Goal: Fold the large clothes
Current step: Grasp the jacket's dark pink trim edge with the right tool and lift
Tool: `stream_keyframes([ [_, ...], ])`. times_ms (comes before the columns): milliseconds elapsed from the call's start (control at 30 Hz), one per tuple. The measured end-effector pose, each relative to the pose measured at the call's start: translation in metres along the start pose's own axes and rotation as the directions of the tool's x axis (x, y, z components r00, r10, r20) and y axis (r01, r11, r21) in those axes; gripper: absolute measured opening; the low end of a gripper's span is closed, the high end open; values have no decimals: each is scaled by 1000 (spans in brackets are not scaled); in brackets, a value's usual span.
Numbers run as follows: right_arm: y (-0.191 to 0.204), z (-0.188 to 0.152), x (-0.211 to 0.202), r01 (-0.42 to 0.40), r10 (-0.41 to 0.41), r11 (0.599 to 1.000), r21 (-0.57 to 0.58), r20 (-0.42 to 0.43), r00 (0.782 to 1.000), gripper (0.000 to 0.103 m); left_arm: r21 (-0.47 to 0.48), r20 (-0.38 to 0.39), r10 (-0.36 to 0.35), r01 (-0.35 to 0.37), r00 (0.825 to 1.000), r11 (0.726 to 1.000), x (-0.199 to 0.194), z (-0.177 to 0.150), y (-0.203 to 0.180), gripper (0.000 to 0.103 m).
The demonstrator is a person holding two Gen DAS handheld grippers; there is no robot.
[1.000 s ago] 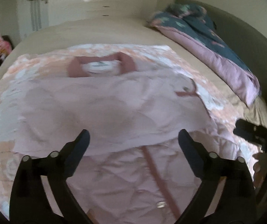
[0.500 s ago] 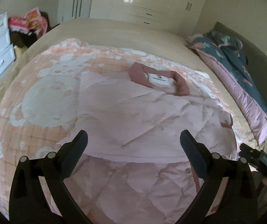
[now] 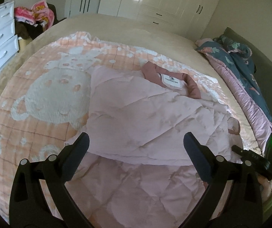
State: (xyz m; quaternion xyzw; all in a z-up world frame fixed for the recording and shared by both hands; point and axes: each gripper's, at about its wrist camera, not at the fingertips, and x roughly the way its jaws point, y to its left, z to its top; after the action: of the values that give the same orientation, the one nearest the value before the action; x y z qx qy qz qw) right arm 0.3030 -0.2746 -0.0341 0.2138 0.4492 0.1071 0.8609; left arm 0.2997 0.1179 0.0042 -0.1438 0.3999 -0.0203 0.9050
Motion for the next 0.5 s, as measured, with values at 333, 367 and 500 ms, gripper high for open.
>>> stream_keyframes([
  [333,93,55,-56,16,102,914,-406,266,958,19,-4,0,24,-24,1000,1000,4,7,-2,93],
  [367,89,61,-51,26,84,919,-393,261,962,19,-2,2,26,-26,1000,1000,3,8,-2,93],
  [500,53,73,-23,53,1,961,-272,193,981,19,8,1,34,-34,999,999,5,11,-5,93],
])
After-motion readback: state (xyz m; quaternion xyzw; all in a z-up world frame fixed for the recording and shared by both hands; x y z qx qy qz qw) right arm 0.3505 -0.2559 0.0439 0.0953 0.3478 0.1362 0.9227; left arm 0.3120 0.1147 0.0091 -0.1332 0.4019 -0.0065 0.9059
